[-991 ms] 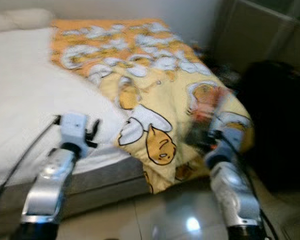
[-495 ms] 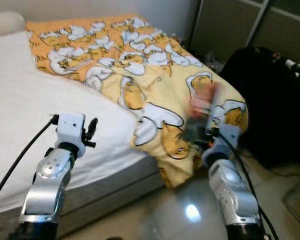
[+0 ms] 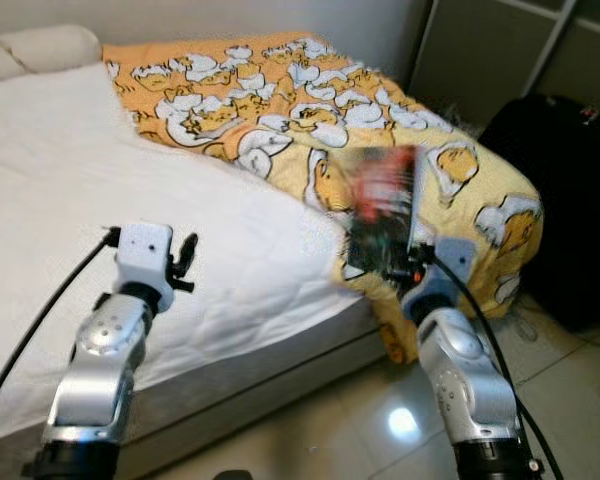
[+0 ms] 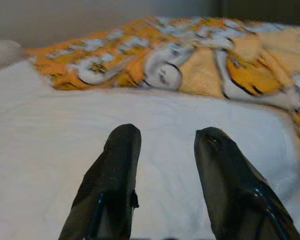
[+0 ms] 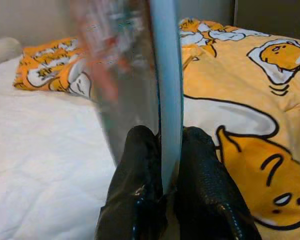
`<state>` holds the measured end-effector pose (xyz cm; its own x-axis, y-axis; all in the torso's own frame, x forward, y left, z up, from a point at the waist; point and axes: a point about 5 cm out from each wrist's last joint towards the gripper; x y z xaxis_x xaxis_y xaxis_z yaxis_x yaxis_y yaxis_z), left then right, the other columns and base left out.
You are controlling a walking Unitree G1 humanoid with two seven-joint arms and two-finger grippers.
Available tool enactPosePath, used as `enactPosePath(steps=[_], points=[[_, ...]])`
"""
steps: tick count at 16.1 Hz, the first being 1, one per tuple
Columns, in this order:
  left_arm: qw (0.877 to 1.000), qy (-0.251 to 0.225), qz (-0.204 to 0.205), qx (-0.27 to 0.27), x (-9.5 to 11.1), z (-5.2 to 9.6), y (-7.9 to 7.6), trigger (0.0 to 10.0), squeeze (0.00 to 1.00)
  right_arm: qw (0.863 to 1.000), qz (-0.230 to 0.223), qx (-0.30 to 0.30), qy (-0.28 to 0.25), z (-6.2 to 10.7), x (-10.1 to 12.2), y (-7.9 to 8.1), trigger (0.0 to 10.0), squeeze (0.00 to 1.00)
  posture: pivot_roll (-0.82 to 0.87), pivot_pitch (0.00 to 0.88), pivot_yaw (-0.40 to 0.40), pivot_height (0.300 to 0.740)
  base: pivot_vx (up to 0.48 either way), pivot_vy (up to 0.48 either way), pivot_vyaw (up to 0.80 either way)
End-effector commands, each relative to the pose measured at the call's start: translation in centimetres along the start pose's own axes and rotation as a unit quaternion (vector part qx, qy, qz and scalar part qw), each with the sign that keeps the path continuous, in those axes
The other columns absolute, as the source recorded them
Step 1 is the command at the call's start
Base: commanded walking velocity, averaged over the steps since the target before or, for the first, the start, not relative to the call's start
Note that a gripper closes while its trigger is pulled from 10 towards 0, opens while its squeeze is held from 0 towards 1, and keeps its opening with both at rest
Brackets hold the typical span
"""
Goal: Clean up the room
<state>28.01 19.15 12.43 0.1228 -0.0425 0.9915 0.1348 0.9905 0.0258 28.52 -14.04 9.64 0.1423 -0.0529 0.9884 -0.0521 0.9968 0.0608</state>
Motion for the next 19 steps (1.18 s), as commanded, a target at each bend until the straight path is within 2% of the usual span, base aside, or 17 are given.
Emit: enactPosePath(steps=[1, 12, 19], points=[[1.000, -0.005, -0.008, 0.001, 0.31, -0.08, 0.03, 10.0, 0.00, 1.000, 0.004, -0.013, -0.025, -0.07, 1.02, -0.55, 10.0, 0.00, 0.10, 0.000, -0.021, 0.740, 0.000, 0.458, 0.00], [1.000, -0.004, -0.008, 0.002, 0.19, -0.08, 0.16, 10.0, 0.00, 0.999, 0.044, 0.001, -0.032, -0.03, 1.13, -0.21, 10.0, 0.00, 0.09, 0.000, -0.018, 0.740, 0.000, 0.462, 0.00], [1.000, -0.005, -0.011, 0.002, 0.26, -0.12, 0.27, 10.0, 0.00, 0.998, 0.047, 0.002, -0.031, -0.09, 1.06, -0.16, 10.0, 0.00, 0.10, 0.000, -0.019, 0.740, 0.000, 0.459, 0.00]])
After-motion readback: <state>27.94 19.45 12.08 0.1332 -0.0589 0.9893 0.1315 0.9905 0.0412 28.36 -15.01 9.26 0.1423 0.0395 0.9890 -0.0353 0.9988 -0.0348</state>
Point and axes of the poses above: a point about 5 cm out from each wrist's last joint towards the gripper, its own z axis pointing back from the gripper into the wrist, its own x axis along the axis of the wrist's last joint, y = z × x, and after that the axes turned 9 degrees about z, right-handed
